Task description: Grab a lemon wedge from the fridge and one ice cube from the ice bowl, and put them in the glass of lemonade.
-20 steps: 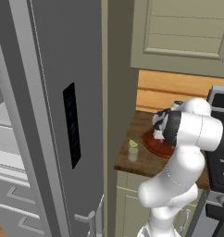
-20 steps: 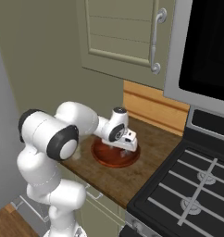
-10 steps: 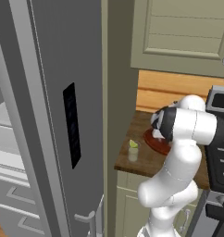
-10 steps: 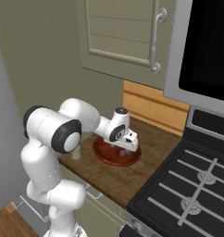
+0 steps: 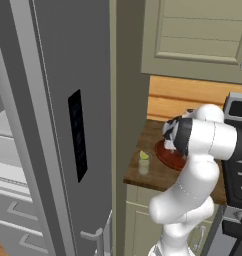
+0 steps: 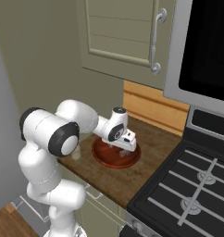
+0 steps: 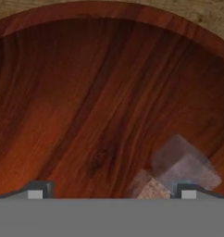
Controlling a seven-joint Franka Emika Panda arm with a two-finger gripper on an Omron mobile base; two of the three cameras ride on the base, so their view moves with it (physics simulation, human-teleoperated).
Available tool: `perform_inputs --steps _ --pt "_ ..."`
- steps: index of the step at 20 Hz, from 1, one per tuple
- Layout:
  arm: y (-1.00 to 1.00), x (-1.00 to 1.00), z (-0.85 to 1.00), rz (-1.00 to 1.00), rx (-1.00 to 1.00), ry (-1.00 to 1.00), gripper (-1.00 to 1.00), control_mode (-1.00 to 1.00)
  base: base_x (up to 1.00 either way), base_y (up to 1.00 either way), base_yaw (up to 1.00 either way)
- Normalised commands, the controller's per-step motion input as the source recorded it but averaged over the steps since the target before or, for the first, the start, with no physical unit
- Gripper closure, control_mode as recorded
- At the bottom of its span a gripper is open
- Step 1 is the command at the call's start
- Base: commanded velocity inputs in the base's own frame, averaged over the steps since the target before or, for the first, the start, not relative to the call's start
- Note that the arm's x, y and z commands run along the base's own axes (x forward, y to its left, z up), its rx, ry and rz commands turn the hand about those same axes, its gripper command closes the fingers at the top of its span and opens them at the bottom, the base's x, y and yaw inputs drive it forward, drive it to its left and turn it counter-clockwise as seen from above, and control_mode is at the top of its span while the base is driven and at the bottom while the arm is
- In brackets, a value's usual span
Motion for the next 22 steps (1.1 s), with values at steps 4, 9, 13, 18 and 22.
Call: perform_inputs --steps 4,9,13,18,22 --pt "0.06 -0.13 -0.39 0.0 0.0 0.0 -1.0 -1.0 0.0 0.0 0.0" --pt "0.19 -0.04 -0.67 0.0 0.0 0.0 -1.0 -1.0 0.0 0.0 0.0" --pt "0.21 0.0 -0.46 0.0 0.0 0.0 -1.0 -1.0 0.0 0.0 0.0" --pt "0.19 -0.05 -0.45 0.0 0.0 0.0 -1.0 -1.0 0.0 0.0 0.0" --pt "0.33 -0.4 -0.22 0.08 0.0 0.0 -1.0 -1.0 0.0 0.0 0.0"
